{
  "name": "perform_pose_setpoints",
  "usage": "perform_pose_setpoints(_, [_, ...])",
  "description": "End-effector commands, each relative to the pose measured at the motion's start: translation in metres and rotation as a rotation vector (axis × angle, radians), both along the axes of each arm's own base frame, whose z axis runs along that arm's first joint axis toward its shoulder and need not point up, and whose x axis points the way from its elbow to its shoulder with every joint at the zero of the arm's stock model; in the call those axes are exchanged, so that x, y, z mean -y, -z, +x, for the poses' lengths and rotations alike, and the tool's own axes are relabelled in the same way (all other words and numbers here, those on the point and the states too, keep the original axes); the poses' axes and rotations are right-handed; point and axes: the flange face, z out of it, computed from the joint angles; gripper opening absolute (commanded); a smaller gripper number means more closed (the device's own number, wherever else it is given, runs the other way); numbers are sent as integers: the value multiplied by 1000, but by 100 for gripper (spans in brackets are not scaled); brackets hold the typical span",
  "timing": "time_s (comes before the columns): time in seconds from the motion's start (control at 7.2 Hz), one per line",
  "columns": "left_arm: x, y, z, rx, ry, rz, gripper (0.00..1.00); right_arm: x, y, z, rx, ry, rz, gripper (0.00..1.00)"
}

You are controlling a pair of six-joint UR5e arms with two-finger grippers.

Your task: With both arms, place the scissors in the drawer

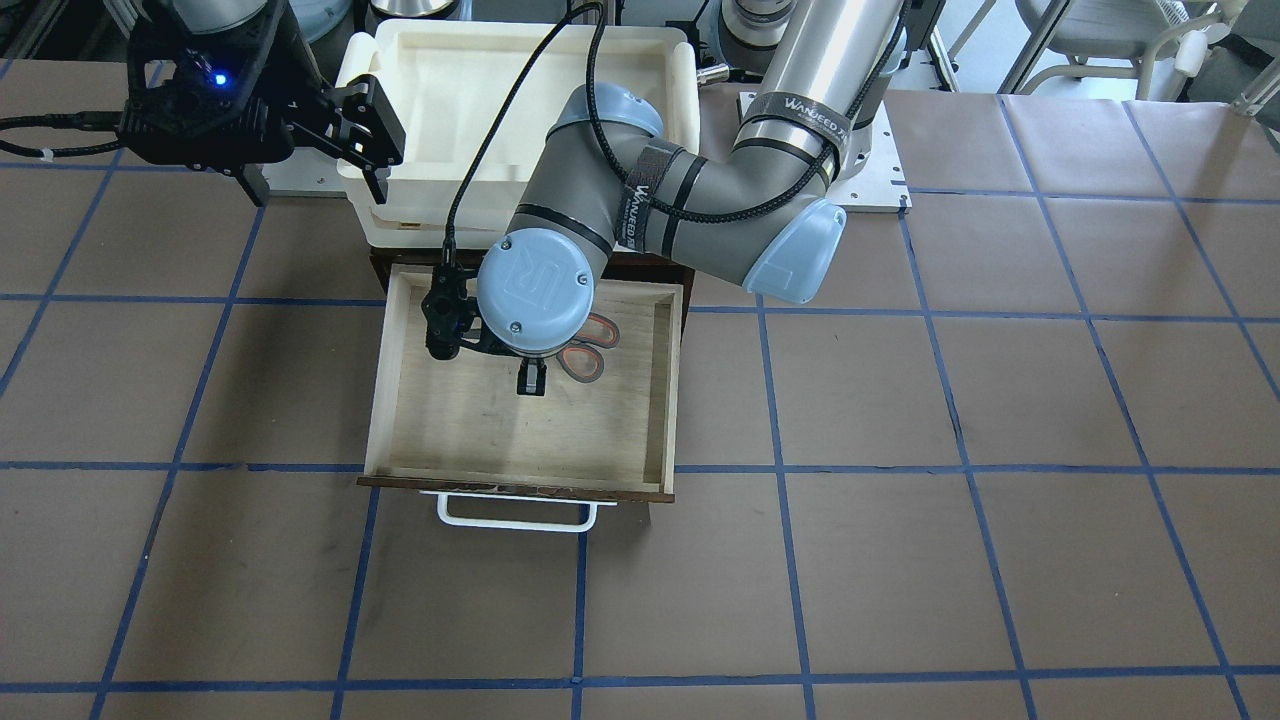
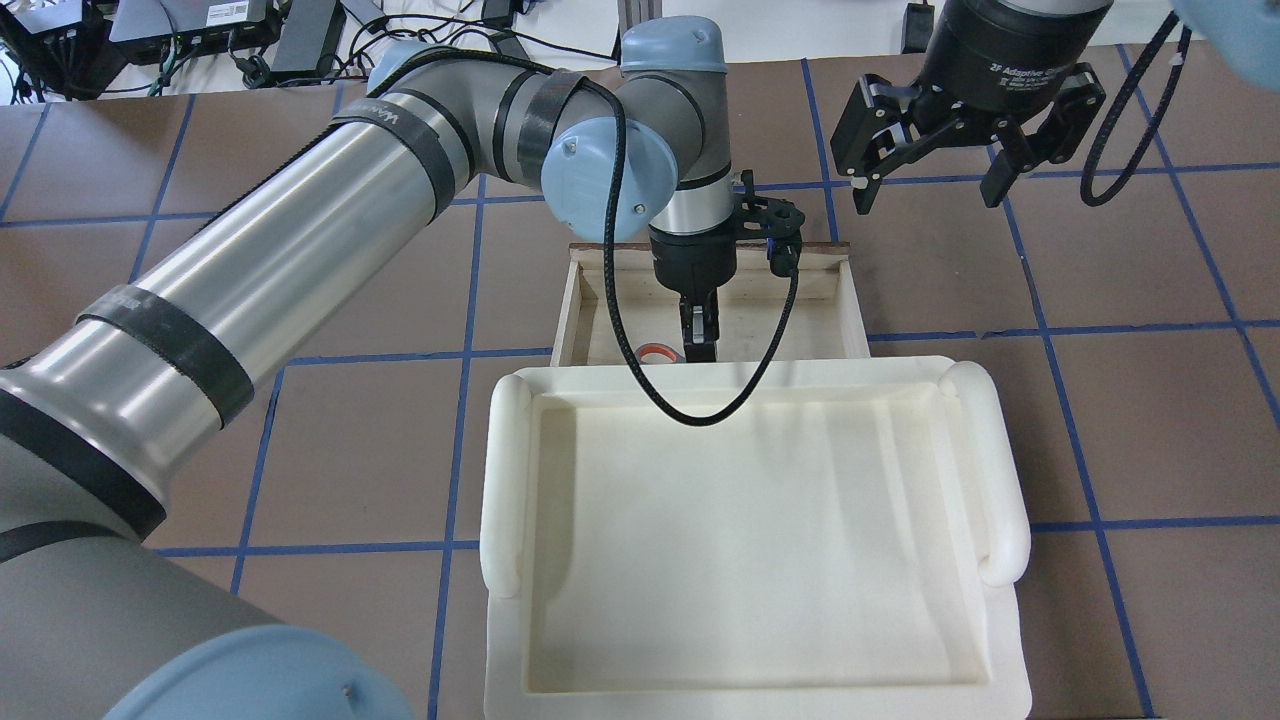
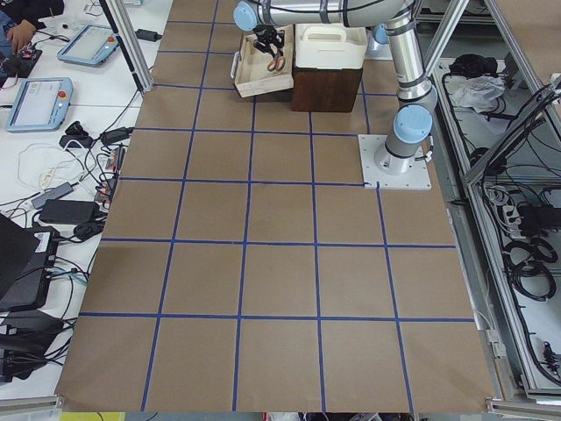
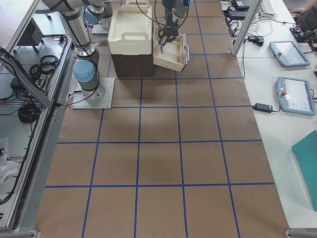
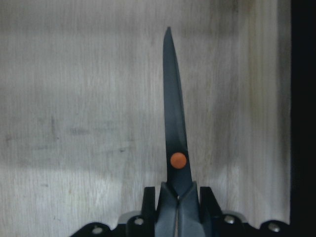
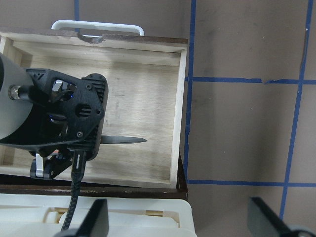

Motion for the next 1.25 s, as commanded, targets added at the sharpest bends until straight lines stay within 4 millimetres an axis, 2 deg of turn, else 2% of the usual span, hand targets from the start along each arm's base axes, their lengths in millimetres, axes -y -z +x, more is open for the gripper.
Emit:
perform_pose_setpoints(0.0, [-5,0,-7,3,8,-2,22,1,1,0,-2,3,2,100])
perform_pose_setpoints(0.14, [-5,2,-7,9,-1,1,33,1,1,-1,1,3,1,100])
perform_pose_setpoints(0.28, [-7,1,-8,8,-4,4,52,1,1,-1,0,4,1,100])
perform_pose_setpoints(0.42, [-7,0,-8,5,-8,4,59,1,1,0,2,4,3,100])
perform_pose_setpoints(0.69, [-9,-6,-9,12,-28,-3,66,1,1,-1,1,4,1,100])
perform_pose_setpoints(1.11, [-11,-18,-8,2,-31,-20,66,1,1,0,1,1,1,100])
